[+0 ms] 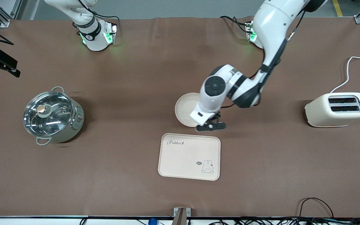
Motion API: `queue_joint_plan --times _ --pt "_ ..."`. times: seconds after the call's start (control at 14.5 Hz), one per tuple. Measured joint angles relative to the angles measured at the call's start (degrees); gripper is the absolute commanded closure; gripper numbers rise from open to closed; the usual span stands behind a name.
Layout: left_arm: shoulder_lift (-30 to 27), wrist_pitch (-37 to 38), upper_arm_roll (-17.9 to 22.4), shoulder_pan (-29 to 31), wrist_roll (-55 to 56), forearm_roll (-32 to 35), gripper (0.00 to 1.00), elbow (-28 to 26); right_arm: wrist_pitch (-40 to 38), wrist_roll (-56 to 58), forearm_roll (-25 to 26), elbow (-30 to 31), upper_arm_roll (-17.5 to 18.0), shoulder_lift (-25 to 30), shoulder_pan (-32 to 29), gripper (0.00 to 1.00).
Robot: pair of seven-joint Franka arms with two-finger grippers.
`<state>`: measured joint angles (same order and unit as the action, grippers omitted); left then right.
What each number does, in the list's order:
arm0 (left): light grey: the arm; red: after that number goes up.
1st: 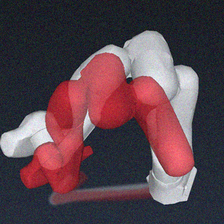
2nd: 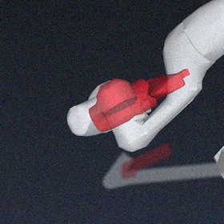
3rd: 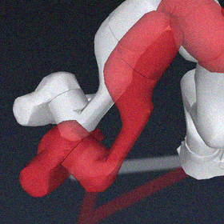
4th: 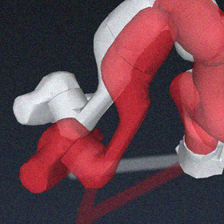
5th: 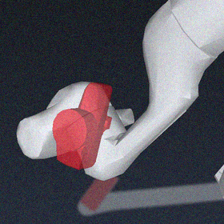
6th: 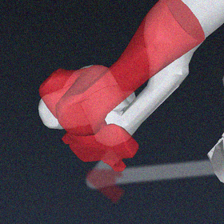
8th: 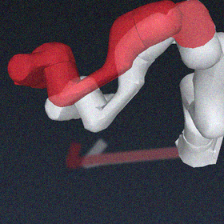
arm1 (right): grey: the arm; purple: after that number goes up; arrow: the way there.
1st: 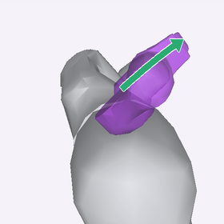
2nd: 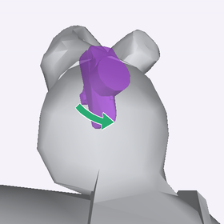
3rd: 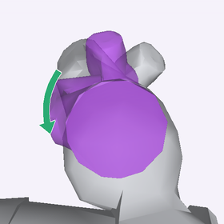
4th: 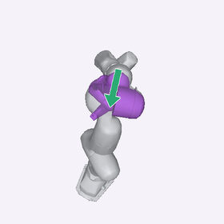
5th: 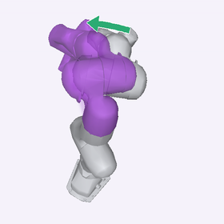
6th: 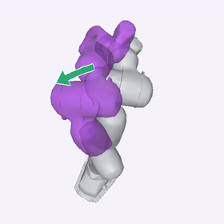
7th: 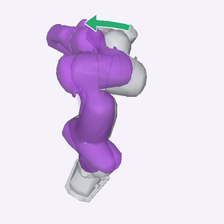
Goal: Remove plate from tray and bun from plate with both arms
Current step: 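Carry the bun toward the toaster and set it down, opening the left gripper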
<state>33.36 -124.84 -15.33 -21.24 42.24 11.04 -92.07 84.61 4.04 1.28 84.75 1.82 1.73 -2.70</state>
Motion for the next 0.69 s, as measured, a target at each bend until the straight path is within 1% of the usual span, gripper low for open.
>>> queue_joint_plan --times 0.14,0.21,0.34,0.41,0.48,0.55,0.62,0.69 --pt "-2.1 1.5 -0.5 5.7 -8.8 0.0 0.97 -1.9 0.0 0.0 0.0 0.0 0.0 0.0 0.0 0.00" --pt "-2.6 1.2 -1.6 9.6 -12.9 0.0 0.96 -3.5 0.0 0.0 0.0 0.0 0.0 0.0 0.0 0.00" --pt "-2.5 -2.4 -4.6 17.7 -19.6 0.0 0.86 -7.5 0.0 0.0 0.0 0.0 0.0 0.0 0.1 0.00" --pt "-2.2 -5.3 -5.5 21.1 -23.1 0.0 0.79 -10.1 0.0 0.0 0.0 0.0 0.0 0.0 0.1 0.00" --pt "-1.6 -7.4 -5.8 23.7 -26.2 0.0 0.64 -12.0 0.0 0.0 0.0 0.0 0.0 0.0 0.1 0.00" --pt "-0.6 -9.0 -6.0 25.7 -28.8 0.0 0.27 -13.2 0.0 0.0 0.0 0.1 0.0 0.0 0.1 0.00" --pt "0.6 -10.1 -6.0 27.2 -30.6 0.0 0.00 -13.6 0.0 0.0 0.0 0.1 0.0 0.0 0.1 0.00" --pt "1.5 -10.7 -6.0 28.0 -31.6 0.0 0.00 -13.6 0.0 0.0 0.0 0.1 0.0 0.0 0.1 0.00"
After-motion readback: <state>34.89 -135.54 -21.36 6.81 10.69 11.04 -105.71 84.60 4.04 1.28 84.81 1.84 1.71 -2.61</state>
